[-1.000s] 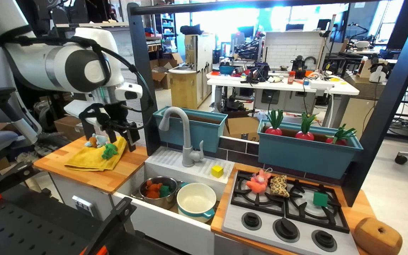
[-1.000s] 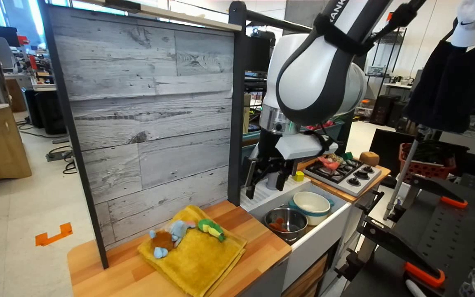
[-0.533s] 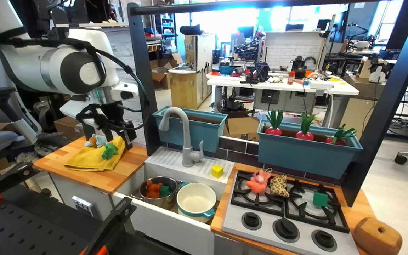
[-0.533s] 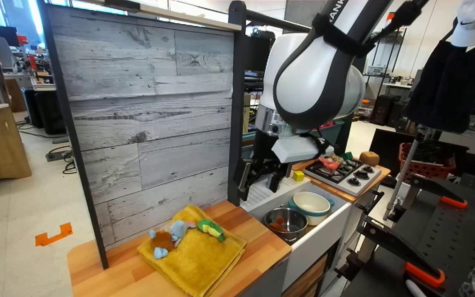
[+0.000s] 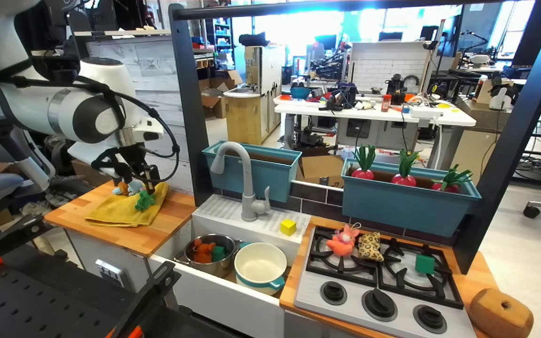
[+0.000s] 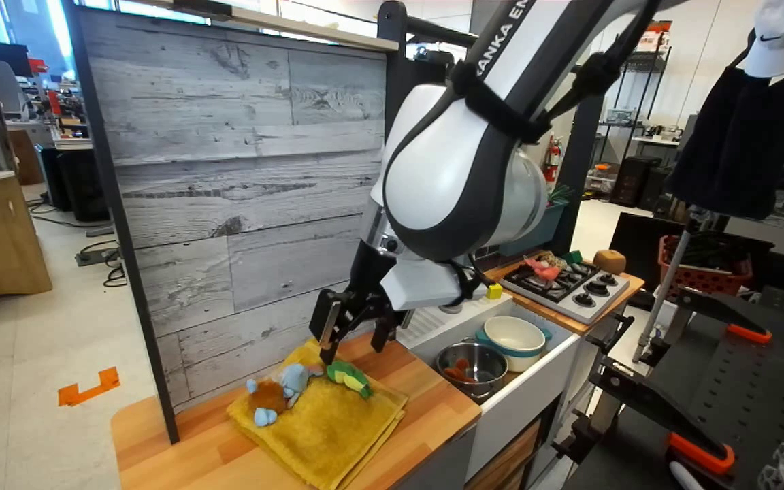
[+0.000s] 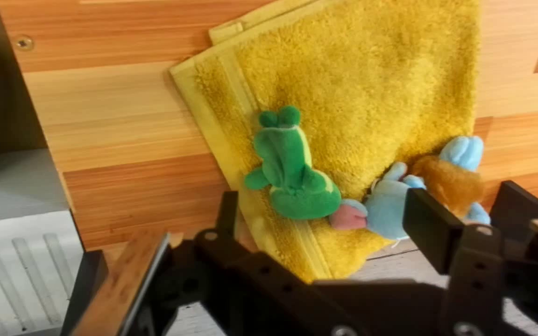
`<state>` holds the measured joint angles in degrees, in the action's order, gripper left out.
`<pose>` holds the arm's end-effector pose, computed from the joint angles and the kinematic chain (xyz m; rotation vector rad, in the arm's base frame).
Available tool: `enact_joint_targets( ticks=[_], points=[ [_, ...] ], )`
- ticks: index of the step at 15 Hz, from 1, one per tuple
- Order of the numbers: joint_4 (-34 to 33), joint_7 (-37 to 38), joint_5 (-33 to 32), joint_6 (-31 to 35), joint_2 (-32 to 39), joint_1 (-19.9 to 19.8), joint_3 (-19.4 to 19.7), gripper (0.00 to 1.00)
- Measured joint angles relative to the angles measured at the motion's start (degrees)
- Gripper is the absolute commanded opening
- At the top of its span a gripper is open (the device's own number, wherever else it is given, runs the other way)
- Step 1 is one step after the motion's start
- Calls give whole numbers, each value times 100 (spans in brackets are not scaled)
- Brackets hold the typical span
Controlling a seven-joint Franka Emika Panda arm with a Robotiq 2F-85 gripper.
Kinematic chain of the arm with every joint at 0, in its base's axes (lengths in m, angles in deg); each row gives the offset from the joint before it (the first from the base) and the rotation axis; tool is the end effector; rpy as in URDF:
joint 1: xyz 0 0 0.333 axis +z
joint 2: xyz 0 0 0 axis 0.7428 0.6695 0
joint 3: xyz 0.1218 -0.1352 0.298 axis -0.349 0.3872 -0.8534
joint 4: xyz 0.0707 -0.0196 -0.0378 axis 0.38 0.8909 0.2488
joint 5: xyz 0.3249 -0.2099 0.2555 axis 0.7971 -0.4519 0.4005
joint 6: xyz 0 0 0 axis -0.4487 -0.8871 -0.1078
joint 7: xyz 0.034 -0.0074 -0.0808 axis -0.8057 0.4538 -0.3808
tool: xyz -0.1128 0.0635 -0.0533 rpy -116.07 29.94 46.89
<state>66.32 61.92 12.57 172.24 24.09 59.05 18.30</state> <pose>0.6464 0.2504 -0.0447 -2.9236 -0.0319 -0.2400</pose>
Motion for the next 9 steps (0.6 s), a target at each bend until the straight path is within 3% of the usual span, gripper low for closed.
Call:
enact_joint_targets(
  ticks=[9],
  points=[
    [-914,18,52,-66,682,75,-33,2]
  ],
)
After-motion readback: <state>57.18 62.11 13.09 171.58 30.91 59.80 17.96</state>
